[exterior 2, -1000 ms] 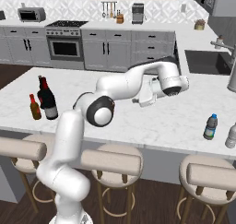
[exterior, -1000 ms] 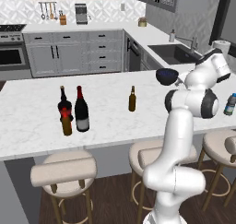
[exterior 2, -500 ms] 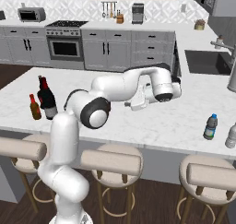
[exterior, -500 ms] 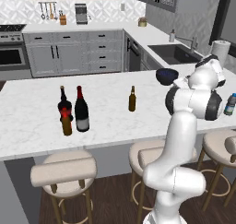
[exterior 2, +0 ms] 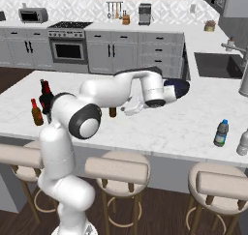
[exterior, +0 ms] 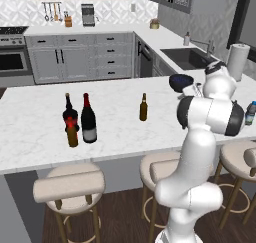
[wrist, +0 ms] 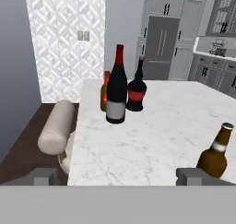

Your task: Move the plastic bottles in the middle to the plastics group, and the glass bottles in the middle to the glass group.

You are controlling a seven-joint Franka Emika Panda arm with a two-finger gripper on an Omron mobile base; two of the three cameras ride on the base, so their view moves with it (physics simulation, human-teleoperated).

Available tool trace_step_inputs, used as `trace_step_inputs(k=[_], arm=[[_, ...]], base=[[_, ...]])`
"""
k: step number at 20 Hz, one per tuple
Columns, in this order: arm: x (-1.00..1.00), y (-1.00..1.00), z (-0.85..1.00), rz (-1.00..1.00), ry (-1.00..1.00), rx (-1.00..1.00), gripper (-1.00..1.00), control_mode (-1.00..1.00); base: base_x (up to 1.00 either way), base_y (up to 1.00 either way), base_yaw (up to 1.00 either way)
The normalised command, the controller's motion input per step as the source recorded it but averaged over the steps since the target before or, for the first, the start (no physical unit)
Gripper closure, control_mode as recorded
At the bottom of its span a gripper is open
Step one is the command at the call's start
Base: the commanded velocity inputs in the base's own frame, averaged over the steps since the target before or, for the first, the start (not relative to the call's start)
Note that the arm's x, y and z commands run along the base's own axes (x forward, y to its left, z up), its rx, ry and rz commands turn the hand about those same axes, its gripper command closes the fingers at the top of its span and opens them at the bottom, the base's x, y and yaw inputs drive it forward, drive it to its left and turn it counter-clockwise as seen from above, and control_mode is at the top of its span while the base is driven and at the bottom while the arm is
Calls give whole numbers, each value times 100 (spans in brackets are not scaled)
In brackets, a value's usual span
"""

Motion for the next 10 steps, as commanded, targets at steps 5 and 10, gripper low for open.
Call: trace_step_inputs(k=[5,10], arm=[[2,35,-14,-2,0,-5,-100,-100],[1,26,-16,0,0,0,-100,-100]], base=[[0,0,0],[0,0,0]])
